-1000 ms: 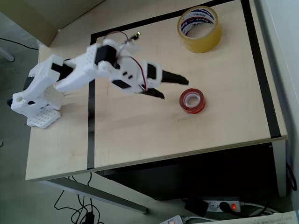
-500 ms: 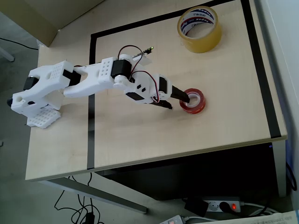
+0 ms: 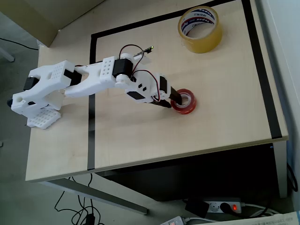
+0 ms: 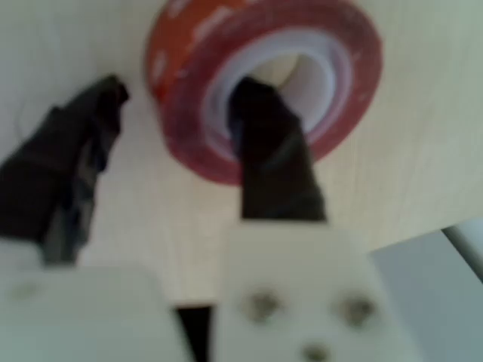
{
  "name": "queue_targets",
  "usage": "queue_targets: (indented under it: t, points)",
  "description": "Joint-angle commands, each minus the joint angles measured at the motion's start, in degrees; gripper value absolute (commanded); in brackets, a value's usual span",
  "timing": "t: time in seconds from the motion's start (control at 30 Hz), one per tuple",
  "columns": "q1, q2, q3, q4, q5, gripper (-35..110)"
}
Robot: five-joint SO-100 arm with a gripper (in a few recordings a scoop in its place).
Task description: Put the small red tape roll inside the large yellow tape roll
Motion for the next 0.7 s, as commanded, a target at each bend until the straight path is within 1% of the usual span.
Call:
queue_targets:
  t: [0.0, 0.2, 0.33, 0.43, 0.57, 0.67]
  points:
    - [-0.2, 4.7, -2.6, 3.7, -1.1, 9]
    - [-1.9, 9.8, -2.6, 9.1, -1.8, 8]
    - [-3.8, 13.0, -2.6, 13.0, -2.1, 0]
    - [-4.8, 15.8, -2.8, 13.4, -2.1, 0]
    - [-5.6, 19.7, -6.6, 9.8, -2.5, 0]
    - [-6.7, 23.8, -6.8, 1.1, -2.5, 0]
